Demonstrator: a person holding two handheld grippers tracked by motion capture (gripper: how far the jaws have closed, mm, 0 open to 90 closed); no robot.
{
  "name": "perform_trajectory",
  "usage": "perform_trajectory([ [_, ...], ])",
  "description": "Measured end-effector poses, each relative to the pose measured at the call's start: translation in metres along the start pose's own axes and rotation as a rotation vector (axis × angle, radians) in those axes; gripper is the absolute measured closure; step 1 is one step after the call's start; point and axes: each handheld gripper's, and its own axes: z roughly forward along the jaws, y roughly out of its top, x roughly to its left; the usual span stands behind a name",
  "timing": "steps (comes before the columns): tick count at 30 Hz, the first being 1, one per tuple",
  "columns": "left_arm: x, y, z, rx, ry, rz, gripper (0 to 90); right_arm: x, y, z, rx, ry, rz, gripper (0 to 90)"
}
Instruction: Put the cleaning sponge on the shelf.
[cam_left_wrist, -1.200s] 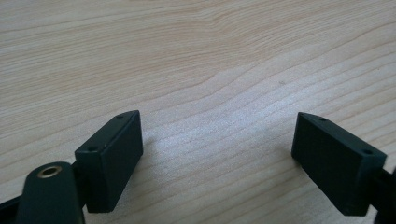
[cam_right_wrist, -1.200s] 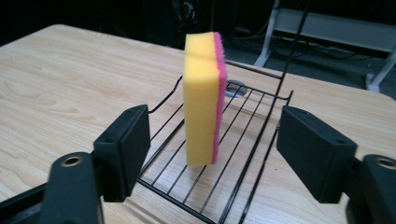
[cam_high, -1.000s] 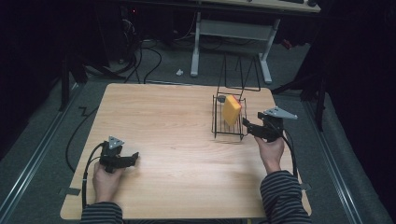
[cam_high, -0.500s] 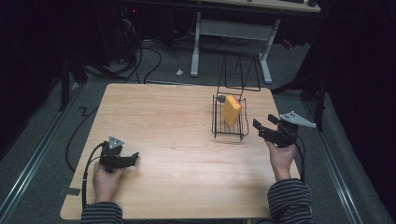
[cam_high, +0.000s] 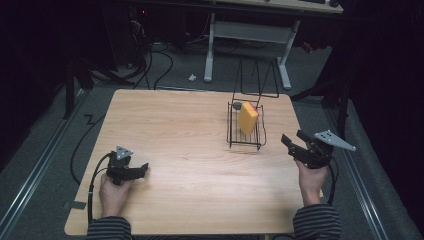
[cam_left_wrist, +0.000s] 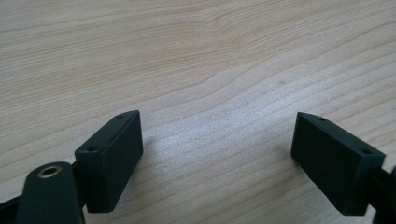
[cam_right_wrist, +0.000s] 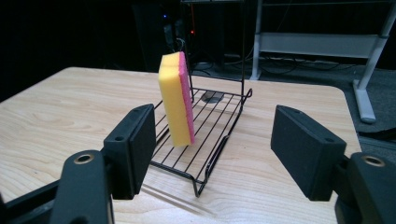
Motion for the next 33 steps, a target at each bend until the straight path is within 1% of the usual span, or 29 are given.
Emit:
perform_trajectory([
  [1,0.0,0.0,0.0,0.0,0.0,0.0,17.2,0.0,0.0,0.0,0.0,0.0,0.0,31.8],
  [3,0.0,0.0,0.0,0.0,0.0,0.0,17.2,0.0,-0.001,-0.006,-0.004,-0.001,-0.003,32.0],
  [9,0.0,0.0,0.0,0.0,0.0,0.0,17.2,-0.001,-0.006,-0.019,-0.022,-0.003,0.005,32.6],
  [14,0.0,0.0,0.0,0.0,0.0,0.0,17.2,-0.001,-0.01,-0.027,-0.036,0.0,0.01,32.6],
  [25,0.0,0.0,0.0,0.0,0.0,0.0,17.3,0.003,-0.017,-0.038,-0.046,0.008,0.008,32.6],
  [29,0.0,0.0,0.0,0.0,0.0,0.0,17.2,0.005,-0.023,-0.041,-0.045,0.012,0.016,32.7],
  [33,0.0,0.0,0.0,0.0,0.0,0.0,17.2,0.008,-0.027,-0.041,-0.043,0.016,0.011,32.7],
])
